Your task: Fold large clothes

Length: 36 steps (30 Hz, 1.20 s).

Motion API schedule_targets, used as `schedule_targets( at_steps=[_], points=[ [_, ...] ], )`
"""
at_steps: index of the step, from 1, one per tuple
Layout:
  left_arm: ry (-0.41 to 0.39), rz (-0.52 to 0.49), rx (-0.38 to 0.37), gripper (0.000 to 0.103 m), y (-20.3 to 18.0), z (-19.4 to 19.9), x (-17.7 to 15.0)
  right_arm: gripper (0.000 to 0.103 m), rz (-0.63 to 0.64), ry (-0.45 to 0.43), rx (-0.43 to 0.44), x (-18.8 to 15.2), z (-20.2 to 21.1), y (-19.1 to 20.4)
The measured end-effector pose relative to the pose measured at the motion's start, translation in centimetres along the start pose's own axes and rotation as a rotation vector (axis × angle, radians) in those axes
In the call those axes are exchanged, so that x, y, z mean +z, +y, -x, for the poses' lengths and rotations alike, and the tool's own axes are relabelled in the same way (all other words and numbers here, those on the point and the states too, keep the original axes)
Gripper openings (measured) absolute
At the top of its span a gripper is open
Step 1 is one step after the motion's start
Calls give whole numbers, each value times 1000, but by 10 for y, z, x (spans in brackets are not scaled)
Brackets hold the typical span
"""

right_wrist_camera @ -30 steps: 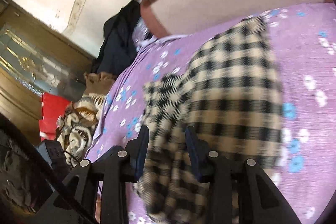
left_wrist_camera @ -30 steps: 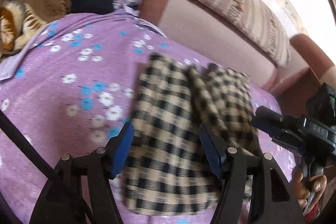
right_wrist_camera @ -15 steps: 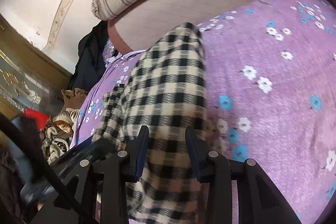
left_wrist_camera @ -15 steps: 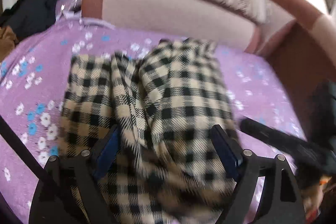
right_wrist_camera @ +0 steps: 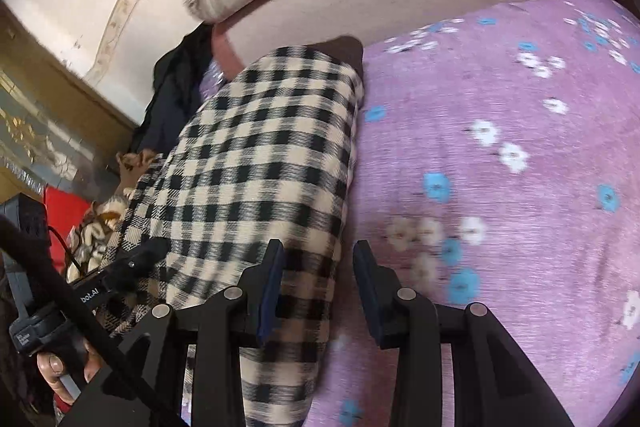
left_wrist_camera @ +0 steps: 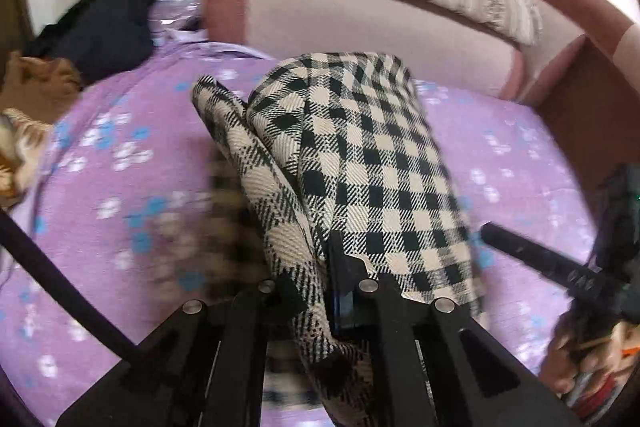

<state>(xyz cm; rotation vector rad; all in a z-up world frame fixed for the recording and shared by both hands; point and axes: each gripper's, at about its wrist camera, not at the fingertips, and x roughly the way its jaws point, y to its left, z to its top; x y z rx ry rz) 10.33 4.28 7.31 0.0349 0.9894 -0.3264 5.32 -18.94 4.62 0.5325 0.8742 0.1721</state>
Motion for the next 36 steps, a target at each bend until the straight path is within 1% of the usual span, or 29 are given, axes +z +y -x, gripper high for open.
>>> schedule_targets(
  at_steps=[3,5,6,7,9,12,13,14,16,18,19,20,21,22,23,25,27,28,29,30,31,32,33,34,36],
  points=[
    [32,61,-19,11,31,-16,-9,41,47,25,-21,-3,-17,18],
    [41,96,-24,15,46,-33,-15,41,68,47,-51,-7,-31,29],
    [33,94,-12,24,50,-39,-17,41,74,54,-65,-9,-36,32],
    [17,80,7,34,51,-41,-17,41,81,58,-81,-9,-41,34],
    [-1,60,34,43,58,-38,-15,46,105,57,-129,-11,-47,38],
    [-39,117,25,43,80,-22,-7,47,119,71,-163,-11,-49,39],
    [-63,149,38,43,90,-11,-5,47,129,56,-180,-9,-43,41],
    [-84,172,56,42,96,-1,-3,47,152,20,-205,-8,-33,45],
    [-114,204,50,42,104,14,-3,47,194,-33,-221,-9,-15,56],
    [-136,237,-13,43,109,32,-5,47,227,-61,-198,-12,-3,71],
    [-144,244,-42,45,108,39,-8,46,248,-63,-174,-15,1,81],
    [-148,246,-66,45,105,44,-11,43,266,-53,-149,-18,0,89],
    [-141,236,-80,48,98,45,-14,39,286,-18,-101,-23,-6,101],
    [-121,219,-89,49,91,44,-18,33,293,10,-75,-27,-13,106],
    [-95,203,-87,49,83,41,-22,30,300,41,-57,-32,-22,113],
    [-47,186,-71,49,74,30,-30,30,317,94,-48,-41,-45,122],
    [41,186,-61,49,66,7,-40,30,314,138,-74,-47,-66,123],
    [73,194,-61,49,65,-5,-45,30,298,138,-84,-48,-69,121],
    [93,192,-54,49,64,-13,-49,30,275,124,-70,-49,-66,118],
    [118,178,-39,48,62,-23,-53,30,248,110,-52,-48,-60,113],
    [129,166,-39,33,61,-28,-56,30,230,93,-51,-46,-52,108],
    [135,146,-83,21,55,-31,-56,30,225,74,-62,-44,-43,104],
    [131,132,-100,10,51,-29,-53,30,222,44,-82,-40,-31,98],
    [113,118,-101,8,46,-25,-51,31,219,29,-95,-38,-25,94],
    [37,94,-160,8,38,-6,-45,34,199,4,-125,-32,-11,81]
  ],
)
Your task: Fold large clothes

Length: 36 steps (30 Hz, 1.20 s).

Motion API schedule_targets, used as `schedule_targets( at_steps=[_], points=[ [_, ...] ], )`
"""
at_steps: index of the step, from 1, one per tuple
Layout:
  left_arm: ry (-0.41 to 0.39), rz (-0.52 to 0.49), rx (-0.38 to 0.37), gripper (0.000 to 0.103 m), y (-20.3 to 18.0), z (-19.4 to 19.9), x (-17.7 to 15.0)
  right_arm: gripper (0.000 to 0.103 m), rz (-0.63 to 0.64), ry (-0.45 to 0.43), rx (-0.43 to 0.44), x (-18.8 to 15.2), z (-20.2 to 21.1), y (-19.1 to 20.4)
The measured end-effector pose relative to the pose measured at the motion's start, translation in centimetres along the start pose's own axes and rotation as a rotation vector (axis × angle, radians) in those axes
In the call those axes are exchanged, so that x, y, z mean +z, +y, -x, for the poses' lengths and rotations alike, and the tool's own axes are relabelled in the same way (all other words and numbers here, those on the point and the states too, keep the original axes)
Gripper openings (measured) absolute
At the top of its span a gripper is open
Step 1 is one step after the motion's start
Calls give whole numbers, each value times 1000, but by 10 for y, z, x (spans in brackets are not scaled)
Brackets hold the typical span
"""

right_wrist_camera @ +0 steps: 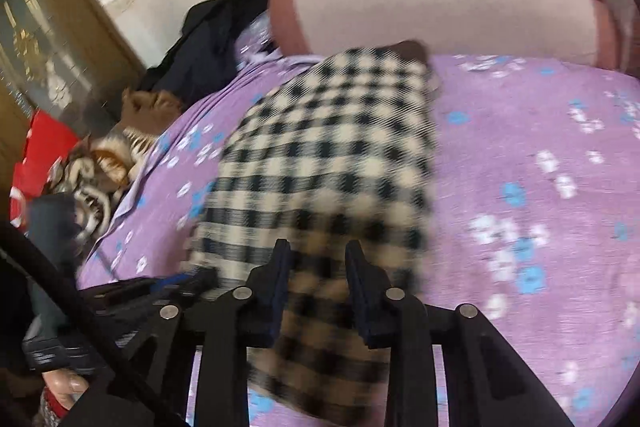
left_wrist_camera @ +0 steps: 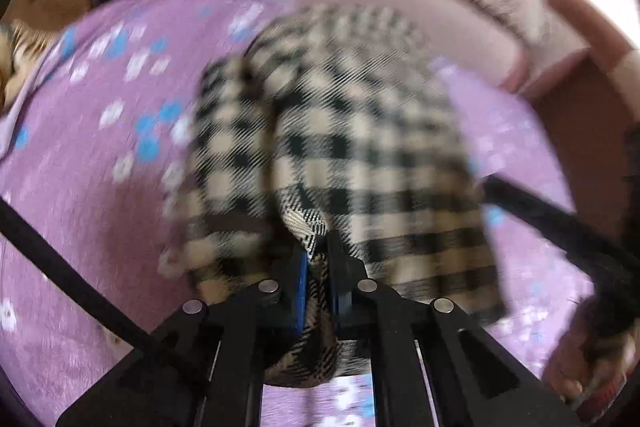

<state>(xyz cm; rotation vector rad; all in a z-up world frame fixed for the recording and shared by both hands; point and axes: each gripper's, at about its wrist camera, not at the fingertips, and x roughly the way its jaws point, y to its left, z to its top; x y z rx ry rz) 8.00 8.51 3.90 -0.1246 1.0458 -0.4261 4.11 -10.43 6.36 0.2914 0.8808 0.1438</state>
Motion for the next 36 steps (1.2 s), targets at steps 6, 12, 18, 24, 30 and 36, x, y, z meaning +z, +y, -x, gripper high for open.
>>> schedule_targets(
  at_steps=[6,12,18,24,30,36],
  points=[
    [-129,142,-406,8,15,45,12,35,-86,-38,45,5,16,-23],
    [40,343,-389,7,42,-8,-13,36,20,5,21,25,2,13],
    [-17,463,-274,12,48,3,-41,46,330,134,36,48,-42,104],
    [-20,427,-208,8,34,9,-55,49,508,364,-37,35,-126,174],
    [17,490,-259,8,43,4,-61,37,513,482,-128,31,-171,172],
    [7,442,-282,8,26,11,-63,5,370,369,-158,49,-131,139]
  ],
)
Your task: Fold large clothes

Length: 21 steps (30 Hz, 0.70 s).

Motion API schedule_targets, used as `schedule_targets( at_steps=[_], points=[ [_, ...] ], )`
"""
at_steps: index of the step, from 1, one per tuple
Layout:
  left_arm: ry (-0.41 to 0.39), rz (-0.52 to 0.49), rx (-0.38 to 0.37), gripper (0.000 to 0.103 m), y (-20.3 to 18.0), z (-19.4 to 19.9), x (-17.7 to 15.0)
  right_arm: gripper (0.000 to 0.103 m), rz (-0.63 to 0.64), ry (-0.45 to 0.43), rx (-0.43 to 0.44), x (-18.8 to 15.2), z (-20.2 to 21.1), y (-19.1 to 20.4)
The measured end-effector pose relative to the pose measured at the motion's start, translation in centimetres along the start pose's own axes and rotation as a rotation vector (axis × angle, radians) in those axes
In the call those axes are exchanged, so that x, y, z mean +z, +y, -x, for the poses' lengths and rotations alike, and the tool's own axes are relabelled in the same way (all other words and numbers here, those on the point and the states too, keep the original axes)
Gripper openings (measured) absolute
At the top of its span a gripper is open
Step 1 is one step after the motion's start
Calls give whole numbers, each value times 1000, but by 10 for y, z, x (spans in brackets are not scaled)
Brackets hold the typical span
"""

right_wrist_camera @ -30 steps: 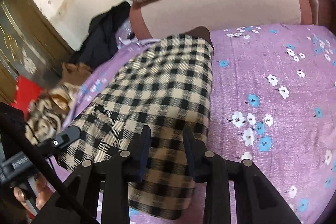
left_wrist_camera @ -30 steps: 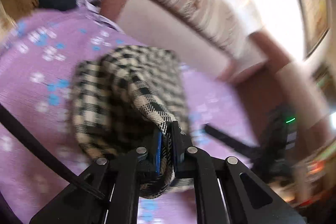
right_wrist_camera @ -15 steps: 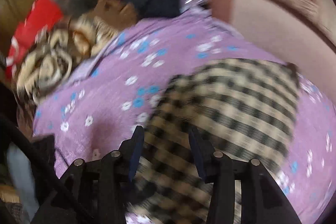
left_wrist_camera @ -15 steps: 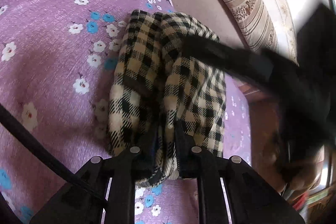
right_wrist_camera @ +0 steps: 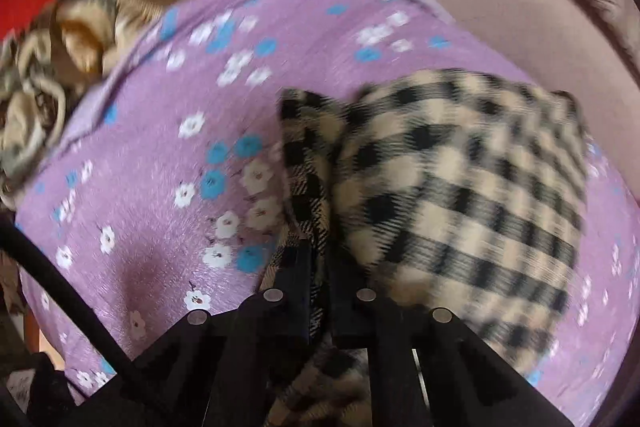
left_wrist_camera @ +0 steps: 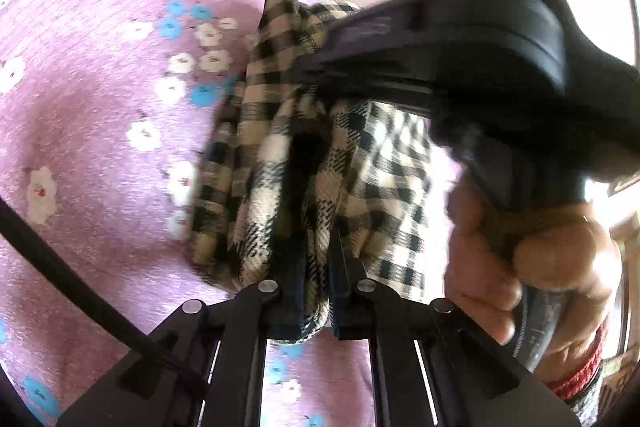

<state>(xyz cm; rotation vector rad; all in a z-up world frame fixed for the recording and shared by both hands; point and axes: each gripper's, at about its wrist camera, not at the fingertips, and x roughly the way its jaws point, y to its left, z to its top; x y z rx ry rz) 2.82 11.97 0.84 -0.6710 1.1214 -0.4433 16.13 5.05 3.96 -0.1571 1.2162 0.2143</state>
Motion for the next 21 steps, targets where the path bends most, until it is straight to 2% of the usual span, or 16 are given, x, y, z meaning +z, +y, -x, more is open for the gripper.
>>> schedule_targets(
  at_steps=[6,8,10,14,15,17,18,20,21],
  points=[
    [16,-85,-70,8,-32,-4,-10,5,-99,-133,-33,-19,66,-36],
    [22,-94,-75,8,-36,-4,-12,5,-134,-133,-95,-16,75,-43],
    [30,-78,-55,8,-42,-16,-8,5,-125,-110,-173,-11,65,-37],
    [77,7,8,8,-23,-29,-5,6,-72,-21,-231,3,16,-21],
    [91,26,9,8,-18,-29,-3,9,-56,11,-231,4,2,-18],
    [113,48,-6,8,-19,-27,-2,16,-33,22,-175,5,-15,-13],
    [118,45,-9,9,-19,-25,0,18,-35,-7,-134,4,-10,-15],
    [109,9,-1,9,-26,-16,2,34,-79,-82,-15,-1,12,-28],
    [90,-20,16,9,-32,-9,5,36,-108,-117,30,-4,25,-38]
  ],
)
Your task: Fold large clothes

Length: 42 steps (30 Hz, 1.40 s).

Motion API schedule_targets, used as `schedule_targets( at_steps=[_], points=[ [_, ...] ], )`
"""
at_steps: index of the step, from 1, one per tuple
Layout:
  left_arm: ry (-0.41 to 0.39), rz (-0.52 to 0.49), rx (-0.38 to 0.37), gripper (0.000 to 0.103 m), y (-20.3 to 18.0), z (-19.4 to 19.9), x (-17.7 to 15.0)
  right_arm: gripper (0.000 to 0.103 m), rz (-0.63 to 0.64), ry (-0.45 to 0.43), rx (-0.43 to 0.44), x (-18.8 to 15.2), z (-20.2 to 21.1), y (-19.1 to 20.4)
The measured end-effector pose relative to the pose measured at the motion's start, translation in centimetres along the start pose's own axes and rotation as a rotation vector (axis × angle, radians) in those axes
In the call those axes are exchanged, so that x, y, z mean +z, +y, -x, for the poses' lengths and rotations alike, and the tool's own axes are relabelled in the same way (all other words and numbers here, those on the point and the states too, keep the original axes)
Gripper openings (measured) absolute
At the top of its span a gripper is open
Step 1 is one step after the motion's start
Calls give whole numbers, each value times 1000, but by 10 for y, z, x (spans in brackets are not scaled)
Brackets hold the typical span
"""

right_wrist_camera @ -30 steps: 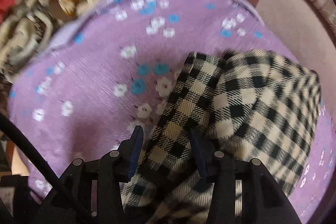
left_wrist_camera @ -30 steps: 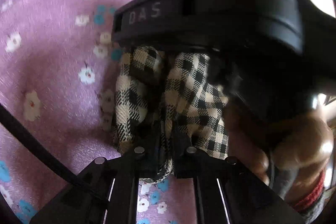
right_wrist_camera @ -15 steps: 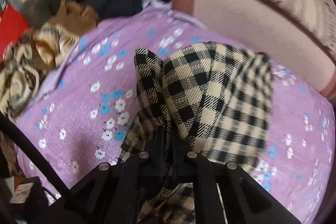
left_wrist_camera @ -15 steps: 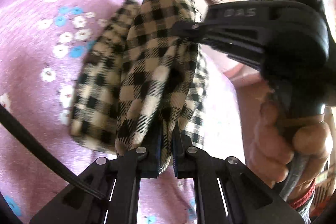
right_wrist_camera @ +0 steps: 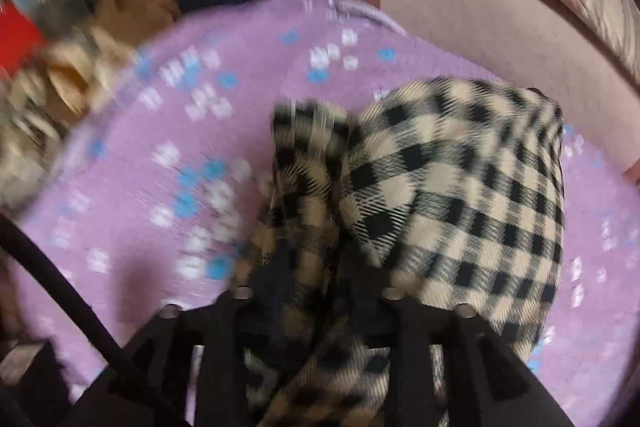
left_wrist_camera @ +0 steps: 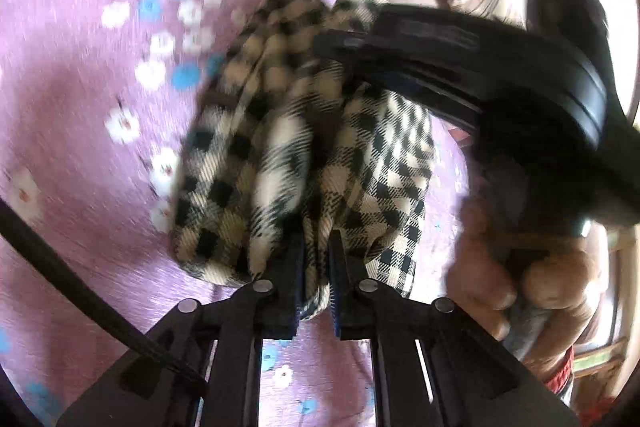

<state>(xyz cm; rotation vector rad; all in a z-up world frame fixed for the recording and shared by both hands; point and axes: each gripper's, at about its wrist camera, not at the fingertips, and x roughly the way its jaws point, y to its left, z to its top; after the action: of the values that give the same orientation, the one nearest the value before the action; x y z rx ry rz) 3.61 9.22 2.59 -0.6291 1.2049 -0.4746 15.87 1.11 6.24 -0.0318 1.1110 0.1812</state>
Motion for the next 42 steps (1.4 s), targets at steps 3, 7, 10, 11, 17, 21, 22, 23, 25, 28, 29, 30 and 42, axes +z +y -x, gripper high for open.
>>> schedule_targets(
  at_steps=[3,7,10,11,17,21,22,23,25,28,29,30,42],
  points=[
    [-81,-72,57,9,-15,20,6,47,-85,-135,83,-8,53,-39],
    [-187,-127,105,24,-29,22,36,53,-152,-229,43,-31,84,-80],
    [-183,-183,60,51,-34,0,70,53,-166,-239,-17,-52,82,-97],
    [-170,-209,59,52,-37,-8,74,53,-177,-235,-22,-59,81,-101],
    [-21,-207,92,14,-20,-62,76,53,-281,-205,19,-94,67,-131],
    [-88,-222,111,4,-29,-40,78,53,-317,-208,35,-105,59,-138],
    [-106,-231,112,4,-32,-31,78,53,-333,-218,52,-106,59,-139],
    [-129,-243,121,4,-37,-16,79,53,-341,-230,70,-106,60,-139],
    [-152,-266,170,4,-37,-2,80,53,-339,-248,90,-104,62,-137],
    [-132,-232,226,5,-14,-6,83,53,-297,-244,96,-97,59,-124],
    [-108,-193,226,5,-1,-12,86,53,-282,-237,87,-95,55,-119],
    [-92,-169,224,5,8,-15,86,53,-263,-229,78,-94,50,-113],
    [-107,-225,262,20,18,-15,78,61,-139,-159,-54,-105,21,-95]
  ],
)
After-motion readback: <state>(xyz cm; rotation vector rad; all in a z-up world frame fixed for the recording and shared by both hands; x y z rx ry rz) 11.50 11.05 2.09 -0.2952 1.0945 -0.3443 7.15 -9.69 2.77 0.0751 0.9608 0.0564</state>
